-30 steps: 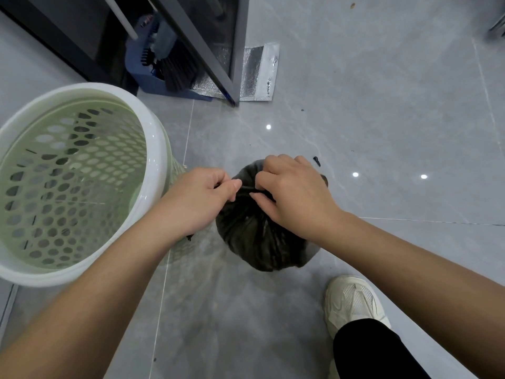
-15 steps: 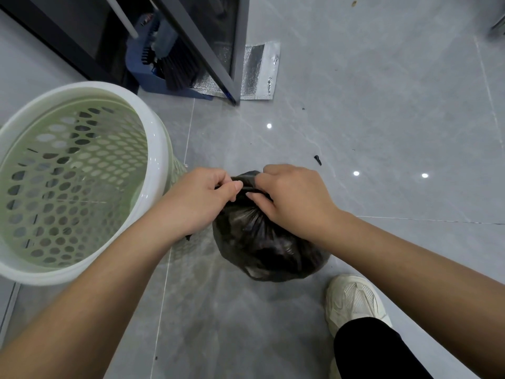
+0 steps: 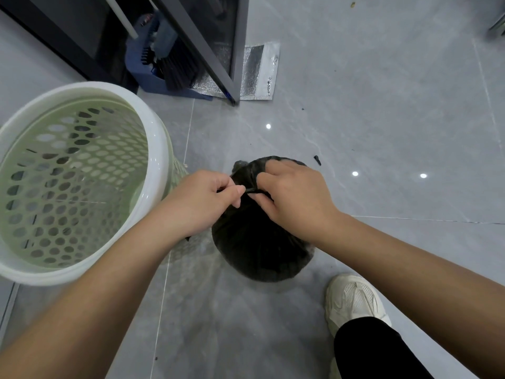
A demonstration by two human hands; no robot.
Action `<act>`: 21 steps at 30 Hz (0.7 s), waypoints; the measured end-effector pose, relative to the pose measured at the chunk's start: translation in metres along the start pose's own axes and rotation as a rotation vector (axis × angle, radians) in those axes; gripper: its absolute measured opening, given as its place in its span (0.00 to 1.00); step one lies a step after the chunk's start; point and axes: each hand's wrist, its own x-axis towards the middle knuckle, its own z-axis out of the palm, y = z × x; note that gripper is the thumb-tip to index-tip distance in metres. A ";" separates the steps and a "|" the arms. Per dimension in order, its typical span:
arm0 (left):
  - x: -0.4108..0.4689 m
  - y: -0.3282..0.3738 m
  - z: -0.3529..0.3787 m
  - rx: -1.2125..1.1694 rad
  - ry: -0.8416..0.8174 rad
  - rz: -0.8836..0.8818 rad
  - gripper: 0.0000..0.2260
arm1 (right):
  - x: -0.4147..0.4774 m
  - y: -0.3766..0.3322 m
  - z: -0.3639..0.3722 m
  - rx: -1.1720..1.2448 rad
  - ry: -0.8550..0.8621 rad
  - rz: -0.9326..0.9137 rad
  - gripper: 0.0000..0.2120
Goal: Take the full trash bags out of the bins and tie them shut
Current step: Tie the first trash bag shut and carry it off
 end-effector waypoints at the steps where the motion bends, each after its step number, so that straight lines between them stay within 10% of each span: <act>1: 0.000 0.000 0.000 -0.003 0.003 0.001 0.14 | 0.001 0.000 0.000 0.019 0.015 -0.006 0.13; 21: -0.001 -0.003 0.000 -0.011 0.017 -0.025 0.15 | 0.003 0.000 0.010 0.036 -0.029 -0.018 0.11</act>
